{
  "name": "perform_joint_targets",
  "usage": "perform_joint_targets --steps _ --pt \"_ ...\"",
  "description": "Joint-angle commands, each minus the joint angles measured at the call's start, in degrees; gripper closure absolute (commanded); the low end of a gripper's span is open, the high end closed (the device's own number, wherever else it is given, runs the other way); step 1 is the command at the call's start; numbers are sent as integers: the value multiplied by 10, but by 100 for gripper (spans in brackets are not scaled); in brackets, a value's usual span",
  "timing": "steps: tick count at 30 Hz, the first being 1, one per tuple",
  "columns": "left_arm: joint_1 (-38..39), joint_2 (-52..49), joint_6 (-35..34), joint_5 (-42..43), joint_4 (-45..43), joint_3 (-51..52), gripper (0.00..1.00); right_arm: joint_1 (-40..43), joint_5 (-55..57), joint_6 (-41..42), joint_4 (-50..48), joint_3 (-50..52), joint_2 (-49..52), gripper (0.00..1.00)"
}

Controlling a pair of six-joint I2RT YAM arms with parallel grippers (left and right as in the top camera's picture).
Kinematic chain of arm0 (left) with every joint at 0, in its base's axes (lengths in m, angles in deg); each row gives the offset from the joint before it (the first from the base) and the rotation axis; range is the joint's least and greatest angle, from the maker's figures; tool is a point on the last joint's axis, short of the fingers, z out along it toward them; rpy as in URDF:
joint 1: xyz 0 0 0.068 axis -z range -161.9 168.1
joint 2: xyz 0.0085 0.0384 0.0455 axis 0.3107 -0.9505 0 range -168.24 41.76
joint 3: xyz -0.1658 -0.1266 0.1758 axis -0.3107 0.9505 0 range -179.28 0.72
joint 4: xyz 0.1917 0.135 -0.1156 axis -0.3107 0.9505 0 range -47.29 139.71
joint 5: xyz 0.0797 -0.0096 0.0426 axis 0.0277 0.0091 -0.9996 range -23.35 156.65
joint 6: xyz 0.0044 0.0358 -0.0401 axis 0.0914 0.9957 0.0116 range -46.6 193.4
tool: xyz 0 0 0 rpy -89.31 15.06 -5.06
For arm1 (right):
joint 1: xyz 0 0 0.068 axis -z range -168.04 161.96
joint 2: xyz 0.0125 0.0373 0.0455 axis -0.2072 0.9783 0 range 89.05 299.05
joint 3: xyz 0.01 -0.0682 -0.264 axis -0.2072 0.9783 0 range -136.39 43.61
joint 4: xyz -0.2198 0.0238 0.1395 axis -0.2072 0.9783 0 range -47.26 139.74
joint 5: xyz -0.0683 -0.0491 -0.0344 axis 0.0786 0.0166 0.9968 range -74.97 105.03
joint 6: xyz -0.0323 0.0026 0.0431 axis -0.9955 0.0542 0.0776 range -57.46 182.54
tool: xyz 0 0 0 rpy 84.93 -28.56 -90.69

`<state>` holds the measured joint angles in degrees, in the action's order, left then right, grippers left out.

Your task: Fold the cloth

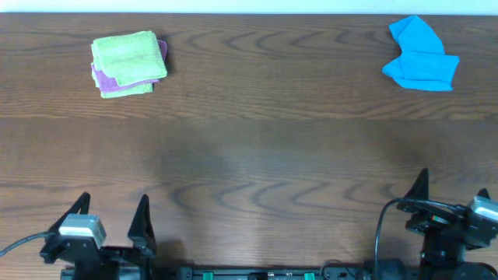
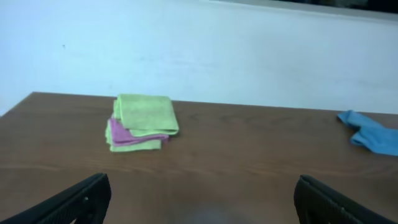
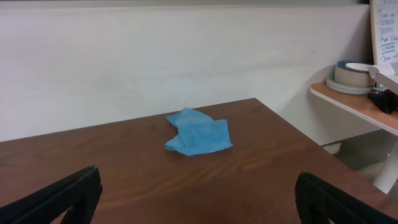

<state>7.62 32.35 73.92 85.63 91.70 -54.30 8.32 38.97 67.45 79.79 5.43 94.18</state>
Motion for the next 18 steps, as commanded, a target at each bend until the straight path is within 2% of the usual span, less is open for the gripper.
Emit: perform_joint_targets --steps 1,7,18 --pt "16 44 13 -46 -46 78 5 -4 -2 -9 1 -9 -4 1" --pt "41 89 58 -43 -131 208 5 -4 -2 -9 1 -9 -4 1" --pt "58 92 129 -77 -146 293 5 -4 -2 -9 1 -9 -4 1"
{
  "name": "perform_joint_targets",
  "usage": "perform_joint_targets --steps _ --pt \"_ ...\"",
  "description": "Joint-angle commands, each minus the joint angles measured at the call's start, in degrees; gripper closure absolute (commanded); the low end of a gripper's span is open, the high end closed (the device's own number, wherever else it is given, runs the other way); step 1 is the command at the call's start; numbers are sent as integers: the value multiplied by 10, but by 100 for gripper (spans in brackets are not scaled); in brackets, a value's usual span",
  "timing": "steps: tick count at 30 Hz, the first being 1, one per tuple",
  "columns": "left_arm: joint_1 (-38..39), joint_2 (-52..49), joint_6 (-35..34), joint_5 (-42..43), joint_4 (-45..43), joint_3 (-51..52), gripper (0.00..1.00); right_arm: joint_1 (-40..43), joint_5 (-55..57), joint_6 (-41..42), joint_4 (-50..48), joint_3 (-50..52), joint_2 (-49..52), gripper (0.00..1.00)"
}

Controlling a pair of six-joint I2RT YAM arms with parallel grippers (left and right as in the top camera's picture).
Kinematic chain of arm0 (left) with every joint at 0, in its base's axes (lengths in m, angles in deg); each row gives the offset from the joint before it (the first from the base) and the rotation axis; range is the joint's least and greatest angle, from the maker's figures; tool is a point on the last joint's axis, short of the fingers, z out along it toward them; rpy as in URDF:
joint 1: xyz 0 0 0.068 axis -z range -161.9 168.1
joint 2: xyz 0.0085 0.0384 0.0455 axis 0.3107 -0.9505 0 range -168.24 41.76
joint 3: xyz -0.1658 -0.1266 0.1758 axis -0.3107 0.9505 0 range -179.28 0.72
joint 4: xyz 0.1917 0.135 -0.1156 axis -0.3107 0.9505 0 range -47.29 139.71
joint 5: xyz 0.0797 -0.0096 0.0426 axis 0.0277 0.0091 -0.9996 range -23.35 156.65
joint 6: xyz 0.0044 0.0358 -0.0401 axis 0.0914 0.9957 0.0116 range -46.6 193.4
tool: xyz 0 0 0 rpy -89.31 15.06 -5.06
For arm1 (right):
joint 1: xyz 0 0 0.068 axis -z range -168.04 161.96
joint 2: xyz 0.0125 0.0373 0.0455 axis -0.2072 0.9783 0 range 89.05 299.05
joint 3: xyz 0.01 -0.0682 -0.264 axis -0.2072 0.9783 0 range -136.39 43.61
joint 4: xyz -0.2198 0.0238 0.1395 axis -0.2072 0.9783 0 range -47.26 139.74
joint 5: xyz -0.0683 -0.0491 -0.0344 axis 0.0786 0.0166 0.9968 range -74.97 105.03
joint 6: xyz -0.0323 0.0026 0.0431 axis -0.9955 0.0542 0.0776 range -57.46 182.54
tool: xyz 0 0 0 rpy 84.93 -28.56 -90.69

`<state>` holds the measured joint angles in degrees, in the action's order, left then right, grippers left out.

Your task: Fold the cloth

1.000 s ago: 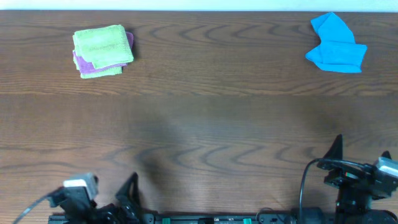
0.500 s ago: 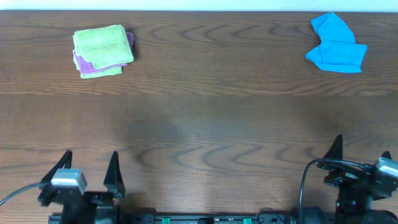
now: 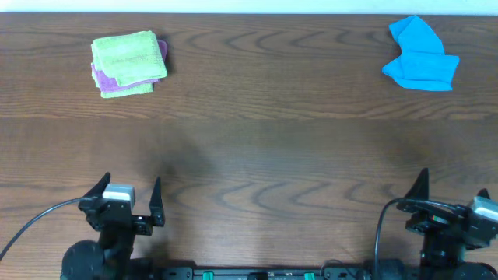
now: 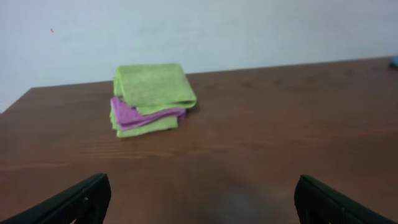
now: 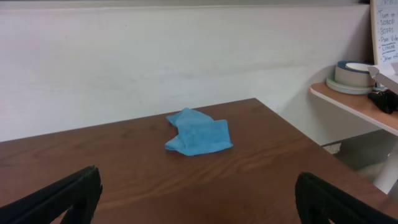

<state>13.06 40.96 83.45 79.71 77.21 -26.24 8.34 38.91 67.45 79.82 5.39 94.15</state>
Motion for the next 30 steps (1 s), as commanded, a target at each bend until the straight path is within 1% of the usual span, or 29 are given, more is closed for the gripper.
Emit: perform_joint_targets --steps 1,15,21,25,30 --pt "3 6 33 -26 -1 19 5 -4 -1 -9 0 -8 -4 1" --pt "4 6 33 -34 -1 118 5 -4 -1 -9 0 -8 -4 1" --pt "25 6 33 -34 -1 150 5 -4 -1 -9 0 -8 -4 1" --pt "26 6 26 -19 -1 179 5 -4 -1 -9 0 -8 -4 1" --pt "23 6 25 -27 0 180 5 -4 -1 -9 0 -8 -4 1"
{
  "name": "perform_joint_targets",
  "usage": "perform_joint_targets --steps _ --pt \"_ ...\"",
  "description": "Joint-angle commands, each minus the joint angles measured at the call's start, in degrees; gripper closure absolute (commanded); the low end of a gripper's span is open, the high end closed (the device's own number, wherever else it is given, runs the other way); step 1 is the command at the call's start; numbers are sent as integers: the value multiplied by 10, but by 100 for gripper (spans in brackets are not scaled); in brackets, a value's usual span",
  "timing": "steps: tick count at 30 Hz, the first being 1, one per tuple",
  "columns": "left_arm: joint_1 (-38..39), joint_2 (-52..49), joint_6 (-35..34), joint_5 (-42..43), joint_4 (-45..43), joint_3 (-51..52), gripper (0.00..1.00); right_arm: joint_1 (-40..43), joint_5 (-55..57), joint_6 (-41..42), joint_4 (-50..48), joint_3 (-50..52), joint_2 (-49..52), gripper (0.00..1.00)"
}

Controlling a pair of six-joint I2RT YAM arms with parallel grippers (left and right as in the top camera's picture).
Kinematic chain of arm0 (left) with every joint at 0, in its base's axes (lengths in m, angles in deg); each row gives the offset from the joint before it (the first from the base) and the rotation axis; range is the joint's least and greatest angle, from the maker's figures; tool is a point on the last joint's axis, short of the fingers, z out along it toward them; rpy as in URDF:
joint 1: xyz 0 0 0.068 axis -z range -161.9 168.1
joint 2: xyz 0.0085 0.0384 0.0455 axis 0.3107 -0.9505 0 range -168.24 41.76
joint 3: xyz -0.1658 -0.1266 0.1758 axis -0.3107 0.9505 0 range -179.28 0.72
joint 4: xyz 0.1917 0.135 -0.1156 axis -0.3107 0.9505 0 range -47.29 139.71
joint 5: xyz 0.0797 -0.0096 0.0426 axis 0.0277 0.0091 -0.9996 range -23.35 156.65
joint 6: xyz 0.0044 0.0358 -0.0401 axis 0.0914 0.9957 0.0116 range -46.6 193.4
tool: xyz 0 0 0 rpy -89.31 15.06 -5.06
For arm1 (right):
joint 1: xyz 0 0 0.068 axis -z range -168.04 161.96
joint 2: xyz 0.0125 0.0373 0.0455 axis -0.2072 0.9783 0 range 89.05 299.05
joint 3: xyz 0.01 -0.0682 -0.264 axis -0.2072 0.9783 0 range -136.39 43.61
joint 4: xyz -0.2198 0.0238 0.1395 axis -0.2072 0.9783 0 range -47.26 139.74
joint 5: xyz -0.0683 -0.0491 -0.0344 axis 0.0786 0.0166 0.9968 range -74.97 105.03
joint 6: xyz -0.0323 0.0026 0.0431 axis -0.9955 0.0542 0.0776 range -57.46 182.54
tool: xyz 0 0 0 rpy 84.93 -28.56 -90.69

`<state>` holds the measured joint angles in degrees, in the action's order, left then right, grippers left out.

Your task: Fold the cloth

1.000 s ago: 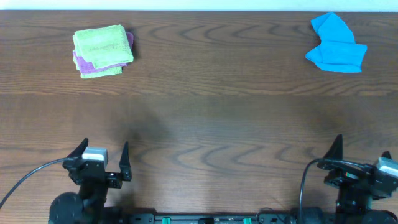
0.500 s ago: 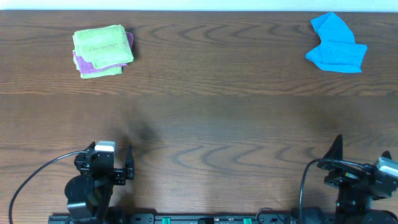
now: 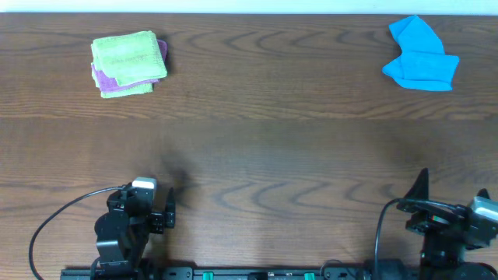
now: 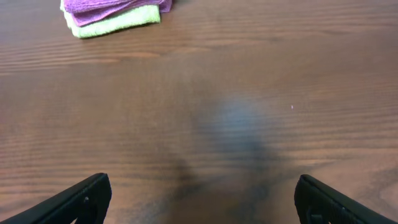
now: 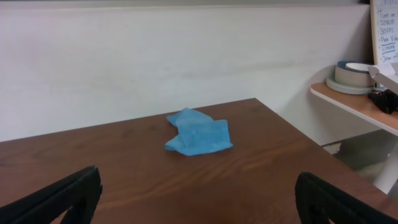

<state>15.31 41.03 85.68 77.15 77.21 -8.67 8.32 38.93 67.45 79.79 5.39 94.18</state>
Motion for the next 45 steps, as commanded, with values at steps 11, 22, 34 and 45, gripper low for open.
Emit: perform_joint_targets --steps 11,22,34,45 --pt "-32 5 6 -21 4 4 5 -4 -2 -9 1 -8 -4 1" --pt "-31 5 6 -19 4 4 5 -4 -2 -9 1 -8 -4 1" --pt "-31 5 6 -19 4 4 5 -4 -2 -9 1 -8 -4 1" --pt "-31 5 6 -19 4 4 5 -4 -2 -9 1 -8 -4 1"
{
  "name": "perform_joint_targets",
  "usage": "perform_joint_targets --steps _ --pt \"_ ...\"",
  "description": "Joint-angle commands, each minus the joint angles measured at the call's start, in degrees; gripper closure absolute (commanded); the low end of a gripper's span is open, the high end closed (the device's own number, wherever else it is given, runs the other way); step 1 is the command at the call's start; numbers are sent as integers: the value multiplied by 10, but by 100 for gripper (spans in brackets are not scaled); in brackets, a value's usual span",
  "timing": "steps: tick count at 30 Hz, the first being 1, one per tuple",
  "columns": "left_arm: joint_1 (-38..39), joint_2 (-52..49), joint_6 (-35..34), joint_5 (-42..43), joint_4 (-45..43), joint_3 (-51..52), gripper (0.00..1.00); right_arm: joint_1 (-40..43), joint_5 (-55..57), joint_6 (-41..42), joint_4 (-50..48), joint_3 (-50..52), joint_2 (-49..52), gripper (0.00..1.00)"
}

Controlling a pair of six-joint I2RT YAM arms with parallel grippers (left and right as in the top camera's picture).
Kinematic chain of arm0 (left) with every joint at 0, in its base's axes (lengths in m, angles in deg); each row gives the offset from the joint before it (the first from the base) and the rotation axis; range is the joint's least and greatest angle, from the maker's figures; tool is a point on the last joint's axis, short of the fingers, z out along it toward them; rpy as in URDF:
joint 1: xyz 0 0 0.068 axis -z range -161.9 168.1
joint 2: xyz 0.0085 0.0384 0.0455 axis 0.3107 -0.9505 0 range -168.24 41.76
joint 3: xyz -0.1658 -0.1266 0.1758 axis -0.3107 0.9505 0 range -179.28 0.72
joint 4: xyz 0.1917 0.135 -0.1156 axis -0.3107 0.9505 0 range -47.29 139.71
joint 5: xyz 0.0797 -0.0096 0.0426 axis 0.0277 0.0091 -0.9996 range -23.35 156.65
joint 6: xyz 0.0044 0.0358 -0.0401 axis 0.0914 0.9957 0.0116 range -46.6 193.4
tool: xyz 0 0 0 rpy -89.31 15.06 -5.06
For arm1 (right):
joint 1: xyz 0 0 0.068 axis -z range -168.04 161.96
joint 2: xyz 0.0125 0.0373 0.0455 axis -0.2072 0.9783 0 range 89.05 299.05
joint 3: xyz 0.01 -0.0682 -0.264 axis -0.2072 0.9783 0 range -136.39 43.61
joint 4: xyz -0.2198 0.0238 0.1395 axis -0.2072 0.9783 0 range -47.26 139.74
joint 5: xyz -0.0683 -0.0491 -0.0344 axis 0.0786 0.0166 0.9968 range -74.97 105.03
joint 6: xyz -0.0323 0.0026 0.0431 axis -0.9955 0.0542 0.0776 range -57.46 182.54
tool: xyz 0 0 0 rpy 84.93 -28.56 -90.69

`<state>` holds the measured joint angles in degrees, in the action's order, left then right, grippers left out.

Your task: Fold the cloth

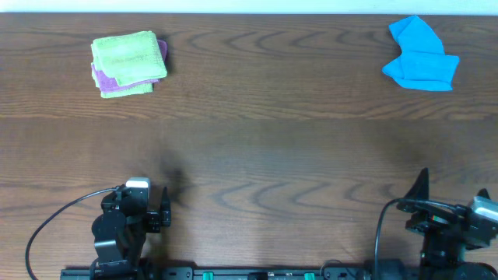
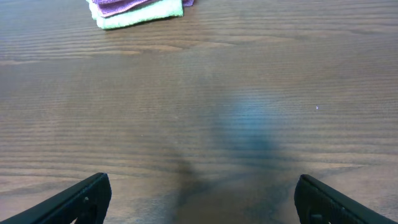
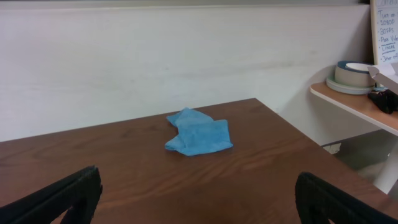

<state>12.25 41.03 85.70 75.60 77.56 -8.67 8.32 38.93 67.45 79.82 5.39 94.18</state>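
A crumpled blue cloth (image 1: 420, 56) lies at the far right of the wooden table, also in the right wrist view (image 3: 199, 138). My left gripper (image 1: 132, 214) is open near the front left edge, pointing down at bare wood (image 2: 199, 205). Far from the blue cloth, my right gripper (image 1: 455, 206) stays open at the front right corner (image 3: 199, 205) with nothing between its fingers.
A folded stack of green and purple cloths (image 1: 128, 64) sits at the far left of the table, its edge showing in the left wrist view (image 2: 138, 11). A side shelf with a tape roll (image 3: 353, 76) stands beyond the table's right edge.
My left gripper has shifted slightly to the left near the front edge, still open and looking down at the wood. The right arm and both cloth piles have not moved.
My left gripper was open at the front left corner, looking level across the table at the green and purple stack. Then it was a little forward, then tilted down at bare wood, where it remains. The right gripper stayed open and still throughout.
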Motion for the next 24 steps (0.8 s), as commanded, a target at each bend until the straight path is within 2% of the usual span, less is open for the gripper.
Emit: perform_joint_targets --steps 1,17,24 --pt "0 5 6 -4 0 4 5 -4 -2 -9 0 -8 -4 1" --pt "0 5 6 -4 0 4 5 -2 1 -9 0 -3 -4 1" --pt "0 5 6 -4 0 4 5 31 1 -9 16 -3 -4 1"
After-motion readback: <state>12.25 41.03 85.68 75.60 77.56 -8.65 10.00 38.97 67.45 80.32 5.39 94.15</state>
